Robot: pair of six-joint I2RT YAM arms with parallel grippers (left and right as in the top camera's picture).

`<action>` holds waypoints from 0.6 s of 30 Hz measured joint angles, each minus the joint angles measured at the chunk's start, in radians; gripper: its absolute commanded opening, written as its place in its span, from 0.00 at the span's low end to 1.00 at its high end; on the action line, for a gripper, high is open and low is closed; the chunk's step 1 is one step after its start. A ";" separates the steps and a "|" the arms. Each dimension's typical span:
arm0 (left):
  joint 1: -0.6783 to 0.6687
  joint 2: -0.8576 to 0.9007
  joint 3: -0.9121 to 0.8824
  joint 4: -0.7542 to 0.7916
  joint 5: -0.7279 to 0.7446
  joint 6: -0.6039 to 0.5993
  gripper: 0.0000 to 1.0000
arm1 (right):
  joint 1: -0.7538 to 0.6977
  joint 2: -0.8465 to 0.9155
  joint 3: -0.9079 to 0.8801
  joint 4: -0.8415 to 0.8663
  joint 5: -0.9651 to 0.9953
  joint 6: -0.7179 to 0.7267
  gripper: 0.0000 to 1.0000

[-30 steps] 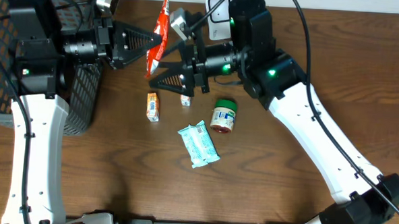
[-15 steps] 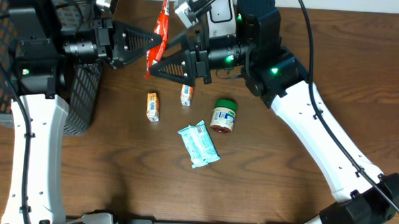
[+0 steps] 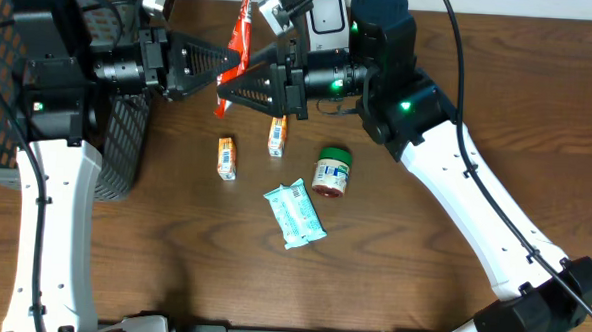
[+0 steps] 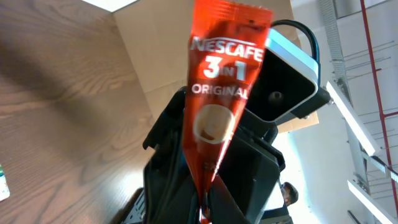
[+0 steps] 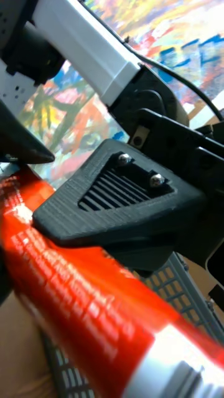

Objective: Scan the item barcode
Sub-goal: 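Move the right gripper to the held stick and grasp its lower end, then open the left gripper and pull the stick away with the right gripper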

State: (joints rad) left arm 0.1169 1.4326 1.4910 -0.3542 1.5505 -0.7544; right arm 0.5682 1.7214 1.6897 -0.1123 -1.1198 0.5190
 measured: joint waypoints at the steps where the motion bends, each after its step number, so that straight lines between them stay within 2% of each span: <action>1: 0.000 0.000 0.000 0.000 0.000 0.000 0.08 | 0.000 0.000 0.000 -0.002 0.003 -0.002 0.19; 5: 0.000 0.000 0.000 0.020 0.010 0.002 0.11 | 0.000 0.000 0.000 -0.009 0.018 -0.018 0.09; 6: 0.000 0.000 0.000 0.027 0.011 0.004 0.17 | 0.000 0.000 0.000 -0.022 0.024 -0.026 0.06; 8: 0.000 0.000 -0.001 0.048 0.010 0.012 0.37 | 0.000 0.000 0.000 -0.054 0.043 -0.051 0.01; 12: 0.000 0.001 -0.003 0.079 -0.018 0.029 0.60 | 0.000 0.000 0.001 -0.165 0.112 -0.105 0.01; 16: 0.000 0.001 -0.004 0.082 -0.089 0.056 0.72 | 0.000 0.000 0.002 -0.284 0.211 -0.161 0.01; 18: 0.000 0.001 -0.004 0.083 -0.131 0.064 0.73 | 0.000 0.000 0.002 -0.354 0.279 -0.180 0.01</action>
State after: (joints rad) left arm 0.1169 1.4334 1.4872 -0.2714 1.4193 -0.6903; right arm 0.5682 1.7214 1.6920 -0.4667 -0.8406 0.3393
